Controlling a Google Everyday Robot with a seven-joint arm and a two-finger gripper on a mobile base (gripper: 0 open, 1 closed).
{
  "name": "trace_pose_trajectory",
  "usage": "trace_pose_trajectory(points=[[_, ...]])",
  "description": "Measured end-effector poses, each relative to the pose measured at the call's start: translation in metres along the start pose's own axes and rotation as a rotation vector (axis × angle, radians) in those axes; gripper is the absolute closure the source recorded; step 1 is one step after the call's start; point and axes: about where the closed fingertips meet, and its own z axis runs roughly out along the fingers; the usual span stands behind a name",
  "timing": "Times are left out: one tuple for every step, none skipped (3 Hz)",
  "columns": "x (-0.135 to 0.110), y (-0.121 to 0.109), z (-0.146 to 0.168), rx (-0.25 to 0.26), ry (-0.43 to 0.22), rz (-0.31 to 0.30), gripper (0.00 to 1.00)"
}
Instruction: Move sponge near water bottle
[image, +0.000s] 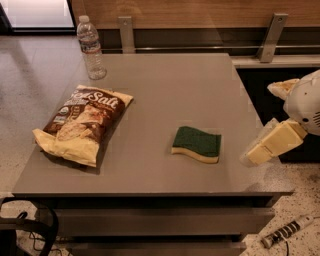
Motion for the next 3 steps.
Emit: trace_pose_trajectory(points=[[0.004, 0.010, 0.033, 0.007, -0.164, 0.077, 0.00], [-0.011, 0.021, 0.072, 0.022, -0.333, 0.116, 0.00], [-0.041, 0.008, 0.077, 0.095, -0.457, 0.137, 0.00]])
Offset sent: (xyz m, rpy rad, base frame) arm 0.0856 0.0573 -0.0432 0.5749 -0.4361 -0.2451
